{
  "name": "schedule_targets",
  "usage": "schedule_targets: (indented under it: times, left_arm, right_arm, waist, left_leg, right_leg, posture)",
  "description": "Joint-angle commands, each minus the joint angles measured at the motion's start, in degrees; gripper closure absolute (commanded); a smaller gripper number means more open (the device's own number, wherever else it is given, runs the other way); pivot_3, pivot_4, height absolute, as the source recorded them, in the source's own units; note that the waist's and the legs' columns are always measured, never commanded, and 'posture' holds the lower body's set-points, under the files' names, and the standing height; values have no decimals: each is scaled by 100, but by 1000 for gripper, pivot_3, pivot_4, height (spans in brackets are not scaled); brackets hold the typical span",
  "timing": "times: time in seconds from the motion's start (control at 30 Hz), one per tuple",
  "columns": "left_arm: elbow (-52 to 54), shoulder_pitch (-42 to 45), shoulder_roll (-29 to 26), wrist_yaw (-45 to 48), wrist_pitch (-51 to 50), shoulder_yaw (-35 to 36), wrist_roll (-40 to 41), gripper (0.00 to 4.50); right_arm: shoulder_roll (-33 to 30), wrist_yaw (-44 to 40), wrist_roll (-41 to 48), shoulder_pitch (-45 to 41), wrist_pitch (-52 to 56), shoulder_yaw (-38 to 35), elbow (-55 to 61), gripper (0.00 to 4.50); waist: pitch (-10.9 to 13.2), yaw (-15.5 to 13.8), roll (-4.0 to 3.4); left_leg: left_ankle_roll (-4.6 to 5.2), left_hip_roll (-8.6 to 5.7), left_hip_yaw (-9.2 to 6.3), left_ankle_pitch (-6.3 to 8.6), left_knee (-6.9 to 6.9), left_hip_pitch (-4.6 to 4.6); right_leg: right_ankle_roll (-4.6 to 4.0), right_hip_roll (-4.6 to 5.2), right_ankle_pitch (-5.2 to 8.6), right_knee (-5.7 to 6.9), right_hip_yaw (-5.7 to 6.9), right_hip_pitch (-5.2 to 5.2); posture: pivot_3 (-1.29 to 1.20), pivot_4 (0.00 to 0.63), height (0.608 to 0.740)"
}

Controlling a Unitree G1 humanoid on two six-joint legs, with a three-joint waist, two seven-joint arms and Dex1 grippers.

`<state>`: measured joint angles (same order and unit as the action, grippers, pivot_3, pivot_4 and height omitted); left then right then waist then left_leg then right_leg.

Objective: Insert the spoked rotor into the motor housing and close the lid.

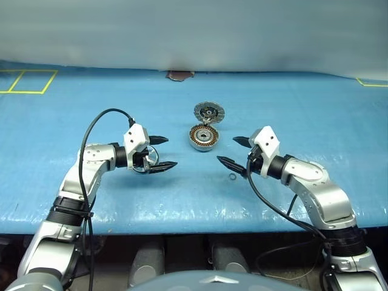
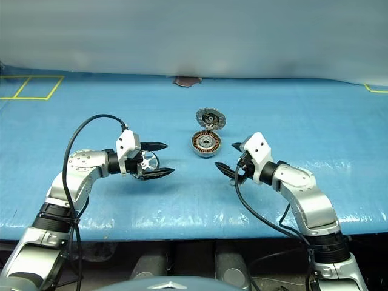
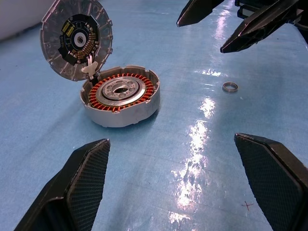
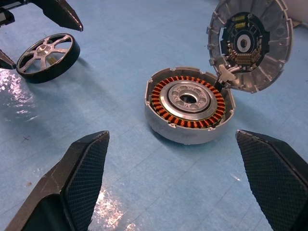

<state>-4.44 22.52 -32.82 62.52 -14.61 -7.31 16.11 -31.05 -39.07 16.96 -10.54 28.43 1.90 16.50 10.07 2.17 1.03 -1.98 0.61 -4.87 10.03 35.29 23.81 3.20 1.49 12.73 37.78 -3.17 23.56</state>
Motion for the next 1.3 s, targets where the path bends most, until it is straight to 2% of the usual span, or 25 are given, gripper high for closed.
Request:
schedule_targets:
  times: [0.03,0.5,1.3]
  left_arm:
    - [70,59,3,-7,36,37,2,0]
    - [11,85,86,-31,121,28,-51,0]
    - [-11,79,205,-129,186,19,-76,0]
  right_arm:
    - [34,137,-111,-90,-279,-104,75,62]
    - [212,314,-175,6,-802,-218,-15,62]
    - [155,371,-81,-158,-214,-183,-95,62]
  waist:
    - [0,1,0]
    - [0,-2,0]
    - [0,1,0]
  left_leg:
    - [0,0,0,0,0,0]
    - [0,0,0,0,0,-1]
    - [0,0,0,0,0,-1]
  right_leg:
    - [0,0,0,0,0,0]
    - [0,0,0,0,0,-1]
    - [0,0,0,1,0,-1]
  posture:
    - [0,150,740]
    - [0,150,740]
    - [0,150,740]
